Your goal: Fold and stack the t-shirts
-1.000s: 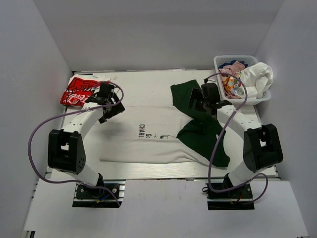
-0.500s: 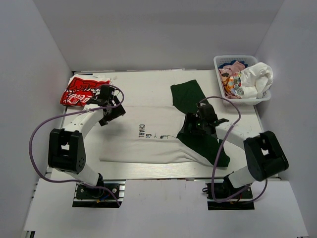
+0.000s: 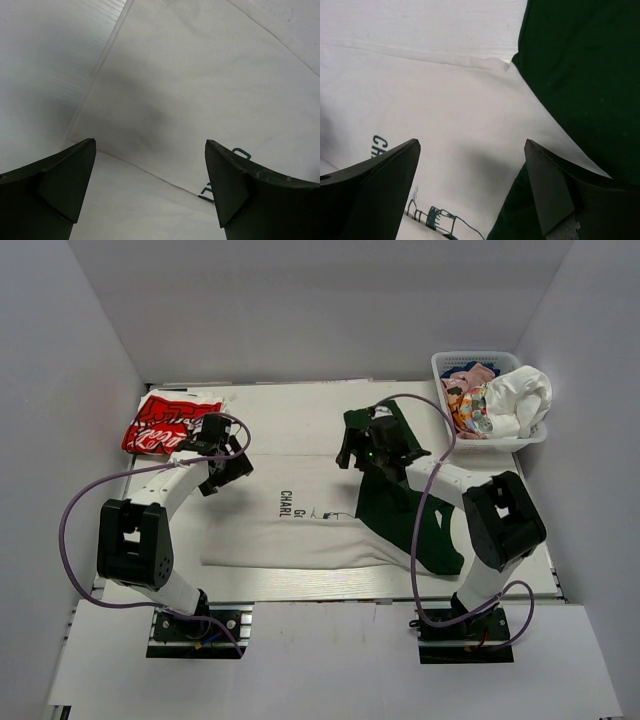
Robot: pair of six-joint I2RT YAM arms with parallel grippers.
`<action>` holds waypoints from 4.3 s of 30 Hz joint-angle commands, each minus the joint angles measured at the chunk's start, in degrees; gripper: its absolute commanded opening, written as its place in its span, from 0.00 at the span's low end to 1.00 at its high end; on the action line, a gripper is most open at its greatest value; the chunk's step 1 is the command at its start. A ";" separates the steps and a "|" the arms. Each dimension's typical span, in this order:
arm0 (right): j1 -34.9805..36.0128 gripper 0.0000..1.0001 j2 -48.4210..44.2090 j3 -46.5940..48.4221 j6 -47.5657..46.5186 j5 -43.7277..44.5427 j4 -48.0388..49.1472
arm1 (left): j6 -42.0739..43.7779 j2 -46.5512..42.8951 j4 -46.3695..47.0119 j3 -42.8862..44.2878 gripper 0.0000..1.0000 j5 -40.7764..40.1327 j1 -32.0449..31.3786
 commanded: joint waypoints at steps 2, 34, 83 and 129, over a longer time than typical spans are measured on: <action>0.48 0.90 0.91 5.79 -4.80 6.97 -10.70 | 0.65 -1.56 0.19 -0.30 1.00 -0.69 0.44; -1.27 0.90 5.04 8.43 -6.18 56.74 -37.81 | 0.65 2.31 0.28 0.23 1.00 -2.88 0.97; -14.19 0.90 52.41 72.41 -13.42 6.72 -10.46 | 4.52 34.84 0.27 28.55 0.00 2.21 5.36; -11.03 0.00 8.27 19.66 -19.93 7.07 0.32 | 6.71 18.68 3.97 18.18 0.00 0.81 4.83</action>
